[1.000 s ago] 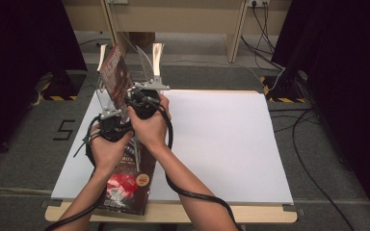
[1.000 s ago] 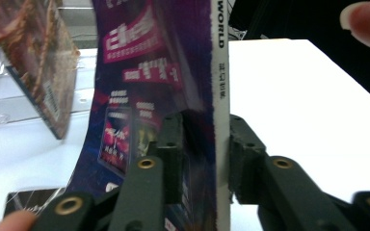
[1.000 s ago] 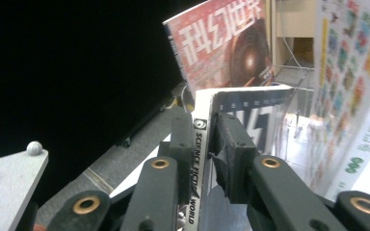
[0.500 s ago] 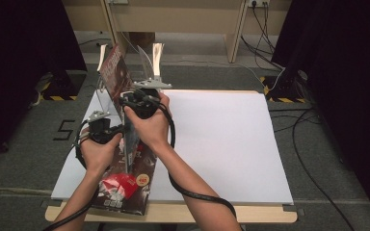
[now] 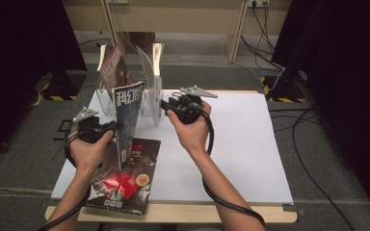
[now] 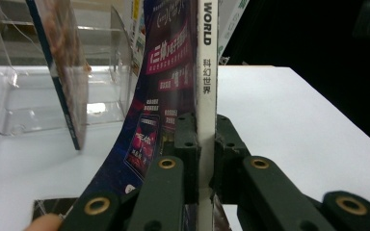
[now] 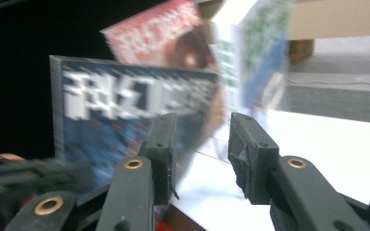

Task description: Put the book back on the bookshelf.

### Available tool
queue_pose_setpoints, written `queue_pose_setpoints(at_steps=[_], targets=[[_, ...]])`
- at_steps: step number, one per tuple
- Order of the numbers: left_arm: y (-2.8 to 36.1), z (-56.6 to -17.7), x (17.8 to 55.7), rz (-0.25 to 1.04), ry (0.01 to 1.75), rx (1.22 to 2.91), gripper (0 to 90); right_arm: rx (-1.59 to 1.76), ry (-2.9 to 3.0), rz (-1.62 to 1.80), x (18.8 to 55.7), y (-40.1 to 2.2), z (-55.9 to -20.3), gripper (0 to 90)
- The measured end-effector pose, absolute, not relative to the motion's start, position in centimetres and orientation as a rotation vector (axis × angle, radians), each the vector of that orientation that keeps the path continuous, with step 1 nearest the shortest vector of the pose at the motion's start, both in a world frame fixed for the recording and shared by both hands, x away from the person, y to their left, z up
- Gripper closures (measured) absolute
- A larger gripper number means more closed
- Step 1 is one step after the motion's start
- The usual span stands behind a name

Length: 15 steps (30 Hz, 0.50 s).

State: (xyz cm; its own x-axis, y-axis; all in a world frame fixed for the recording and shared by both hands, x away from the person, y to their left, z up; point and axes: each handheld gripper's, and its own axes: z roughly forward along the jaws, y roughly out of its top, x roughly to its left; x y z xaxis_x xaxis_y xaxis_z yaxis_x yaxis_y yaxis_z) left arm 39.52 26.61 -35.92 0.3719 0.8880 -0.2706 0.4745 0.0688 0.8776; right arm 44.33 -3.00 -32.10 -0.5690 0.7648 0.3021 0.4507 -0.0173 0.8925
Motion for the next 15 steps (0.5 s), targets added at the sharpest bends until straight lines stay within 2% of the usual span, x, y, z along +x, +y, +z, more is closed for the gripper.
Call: queue_pose_setpoints(at_steps=[8, 15], targets=[[28.2, -34.1, 39.7, 0.546, 1.236, 1.534, 83.0, 1.383, 1.948, 1.544, 43.8, -7.6, -35.2, 63.4], [29.5, -33.3, 39.9, 0.565, 1.259, 1.48, 83.0, 1.445, 1.948, 1.497, 43.3, -9.6, -37.4, 63.4]])
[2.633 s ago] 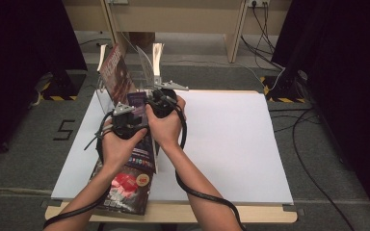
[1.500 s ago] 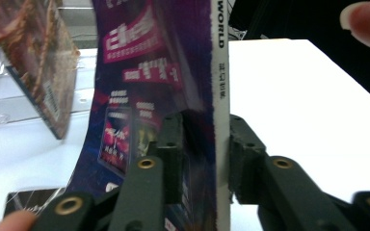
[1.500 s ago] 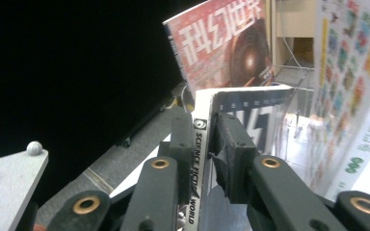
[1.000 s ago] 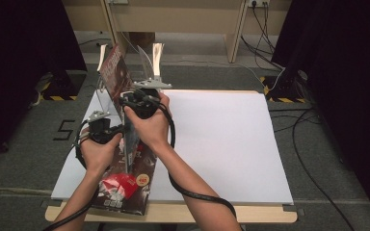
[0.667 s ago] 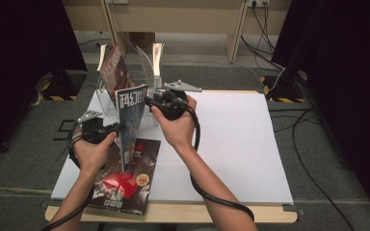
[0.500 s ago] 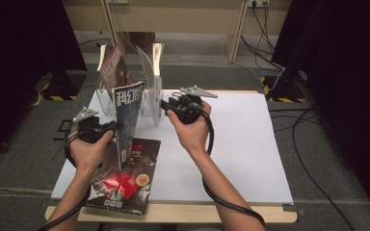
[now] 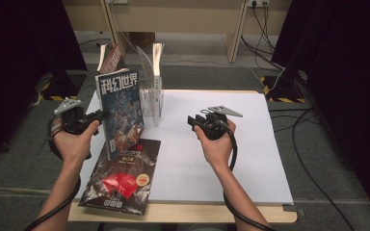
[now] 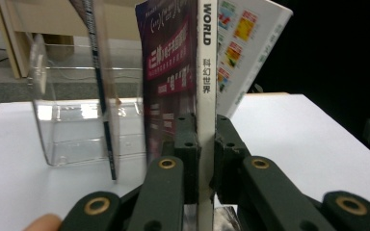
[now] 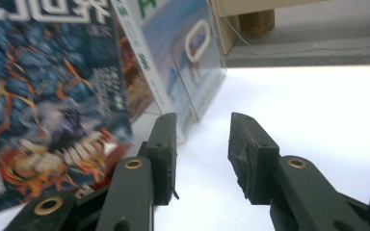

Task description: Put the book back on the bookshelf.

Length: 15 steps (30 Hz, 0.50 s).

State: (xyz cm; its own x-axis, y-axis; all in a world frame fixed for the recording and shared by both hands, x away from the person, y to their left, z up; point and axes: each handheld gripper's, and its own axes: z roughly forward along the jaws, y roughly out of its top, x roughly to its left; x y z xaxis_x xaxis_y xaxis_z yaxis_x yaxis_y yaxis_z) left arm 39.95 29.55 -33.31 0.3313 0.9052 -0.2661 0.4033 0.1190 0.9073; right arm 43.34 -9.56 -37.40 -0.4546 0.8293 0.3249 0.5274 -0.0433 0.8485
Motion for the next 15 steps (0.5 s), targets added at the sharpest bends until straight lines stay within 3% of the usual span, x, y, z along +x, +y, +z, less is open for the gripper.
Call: queue_pose_setpoints(at_steps=[15], targets=[[29.5, -32.6, 41.1, 0.627, 1.24, 1.447, 83.0, 1.512, 1.96, 1.387, 41.6, -13.0, -41.0, 63.0]])
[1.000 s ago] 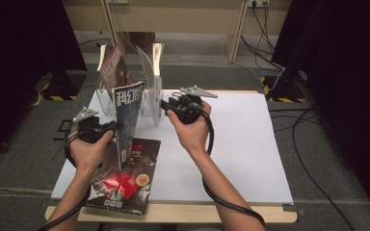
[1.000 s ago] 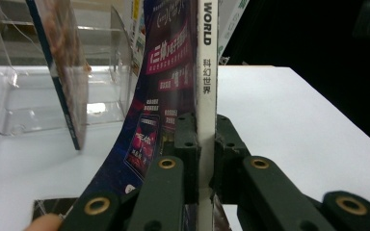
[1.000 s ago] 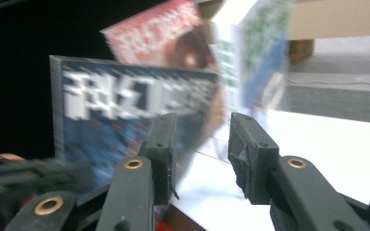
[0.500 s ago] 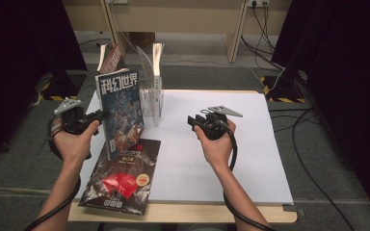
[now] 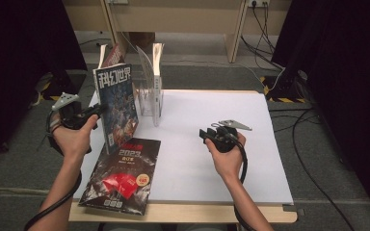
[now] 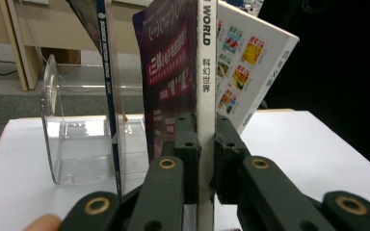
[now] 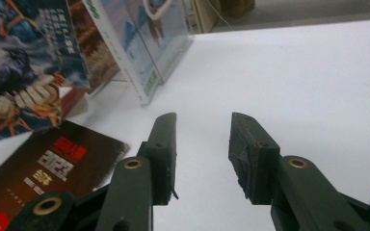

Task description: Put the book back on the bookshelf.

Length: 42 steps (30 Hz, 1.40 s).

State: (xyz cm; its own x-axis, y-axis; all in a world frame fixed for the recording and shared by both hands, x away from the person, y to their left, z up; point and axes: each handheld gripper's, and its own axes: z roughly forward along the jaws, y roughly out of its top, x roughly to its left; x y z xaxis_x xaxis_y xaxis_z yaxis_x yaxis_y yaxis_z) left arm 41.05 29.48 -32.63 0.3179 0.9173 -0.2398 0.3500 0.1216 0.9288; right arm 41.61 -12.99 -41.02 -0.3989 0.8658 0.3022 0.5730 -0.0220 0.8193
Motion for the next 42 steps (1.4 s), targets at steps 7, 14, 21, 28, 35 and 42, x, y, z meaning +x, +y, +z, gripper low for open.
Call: queue_pose_setpoints(at_steps=[7, 14, 21, 28, 35, 42], targets=[[29.2, -32.2, 42.2, 0.661, 1.243, 1.428, 83.0, 1.563, 1.949, 1.334, 40.4, -15.0, -43.1, 62.8], [29.0, -32.0, 43.4, 0.688, 1.244, 1.421, 83.0, 1.576, 1.935, 1.292, 39.5, -16.7, -44.9, 62.8], [28.9, -32.0, 44.5, 0.712, 1.251, 1.415, 83.0, 1.547, 1.907, 1.26, 38.6, -17.5, -46.0, 62.0], [28.8, -31.9, 45.3, 0.735, 1.259, 1.401, 83.0, 1.563, 1.896, 1.253, 38.2, -18.0, -46.7, 61.2], [28.4, -31.6, 46.4, 0.751, 1.254, 1.391, 82.9, 1.581, 1.891, 1.262, 38.2, -18.0, -46.9, 61.0], [27.9, -31.3, 47.9, 0.783, 1.259, 1.389, 82.9, 1.573, 1.895, 1.253, 38.2, -18.3, -47.1, 60.9]])
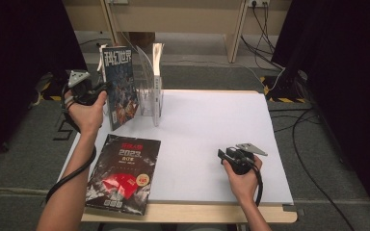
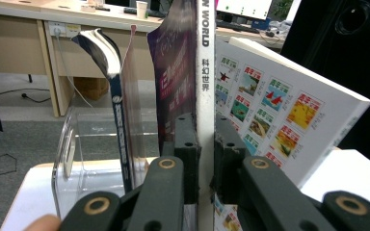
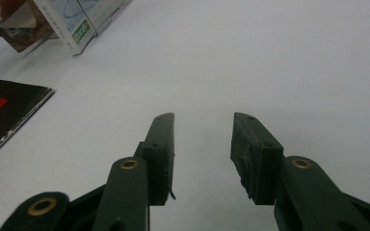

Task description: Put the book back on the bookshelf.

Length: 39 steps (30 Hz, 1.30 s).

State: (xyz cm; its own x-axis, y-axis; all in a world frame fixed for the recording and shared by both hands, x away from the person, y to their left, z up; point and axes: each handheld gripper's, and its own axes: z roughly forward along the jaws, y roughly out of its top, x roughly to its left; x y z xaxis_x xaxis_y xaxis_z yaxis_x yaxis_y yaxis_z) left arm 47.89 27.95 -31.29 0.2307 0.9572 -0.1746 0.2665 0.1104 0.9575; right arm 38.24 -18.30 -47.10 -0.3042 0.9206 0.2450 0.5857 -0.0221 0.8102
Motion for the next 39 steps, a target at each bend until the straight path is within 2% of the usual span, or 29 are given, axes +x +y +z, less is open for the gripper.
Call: queue_pose_setpoints(at_steps=[19, 39], targets=[[27.0, -31.3, 52.6, 0.834, 1.306, 1.379, 82.9, 1.599, 1.906, 1.249, 38.4, -18.4, -47.6, 60.8], [26.0, -33.1, 56.0, 1.021, 1.286, 1.323, 82.8, 1.598, 1.911, 1.244, 38.3, -18.6, -47.8, 60.9]])
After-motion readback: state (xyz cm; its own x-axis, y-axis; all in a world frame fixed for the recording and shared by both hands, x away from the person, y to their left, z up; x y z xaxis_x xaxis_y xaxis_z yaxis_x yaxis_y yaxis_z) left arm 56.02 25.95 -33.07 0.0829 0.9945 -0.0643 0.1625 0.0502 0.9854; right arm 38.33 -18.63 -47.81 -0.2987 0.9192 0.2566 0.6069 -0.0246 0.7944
